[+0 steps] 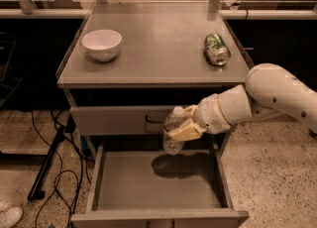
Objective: Pick water bottle from middle drawer and place on counter
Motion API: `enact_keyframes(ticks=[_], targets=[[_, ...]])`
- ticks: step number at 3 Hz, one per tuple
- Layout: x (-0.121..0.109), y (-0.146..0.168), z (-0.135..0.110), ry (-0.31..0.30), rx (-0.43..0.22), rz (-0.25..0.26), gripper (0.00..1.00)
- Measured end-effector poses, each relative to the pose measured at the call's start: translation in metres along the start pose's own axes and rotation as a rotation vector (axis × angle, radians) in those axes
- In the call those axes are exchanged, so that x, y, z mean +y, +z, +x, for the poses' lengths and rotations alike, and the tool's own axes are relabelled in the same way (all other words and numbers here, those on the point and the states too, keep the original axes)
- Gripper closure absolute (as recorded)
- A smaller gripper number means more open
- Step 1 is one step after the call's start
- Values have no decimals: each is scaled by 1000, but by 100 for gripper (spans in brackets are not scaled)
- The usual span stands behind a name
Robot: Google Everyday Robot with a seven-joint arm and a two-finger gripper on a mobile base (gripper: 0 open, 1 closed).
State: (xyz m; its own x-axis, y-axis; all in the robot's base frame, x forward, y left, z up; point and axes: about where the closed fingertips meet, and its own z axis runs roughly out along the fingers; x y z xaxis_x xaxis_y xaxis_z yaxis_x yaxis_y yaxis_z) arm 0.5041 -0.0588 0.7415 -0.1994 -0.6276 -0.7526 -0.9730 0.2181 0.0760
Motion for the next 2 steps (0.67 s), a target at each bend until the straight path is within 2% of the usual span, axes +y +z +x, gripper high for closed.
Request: enact_keyframes(ticks=[1,2], targets=[[0,-1,0,16,-5,-18,100],[-1,-15,-12,17,-3,-32,100]])
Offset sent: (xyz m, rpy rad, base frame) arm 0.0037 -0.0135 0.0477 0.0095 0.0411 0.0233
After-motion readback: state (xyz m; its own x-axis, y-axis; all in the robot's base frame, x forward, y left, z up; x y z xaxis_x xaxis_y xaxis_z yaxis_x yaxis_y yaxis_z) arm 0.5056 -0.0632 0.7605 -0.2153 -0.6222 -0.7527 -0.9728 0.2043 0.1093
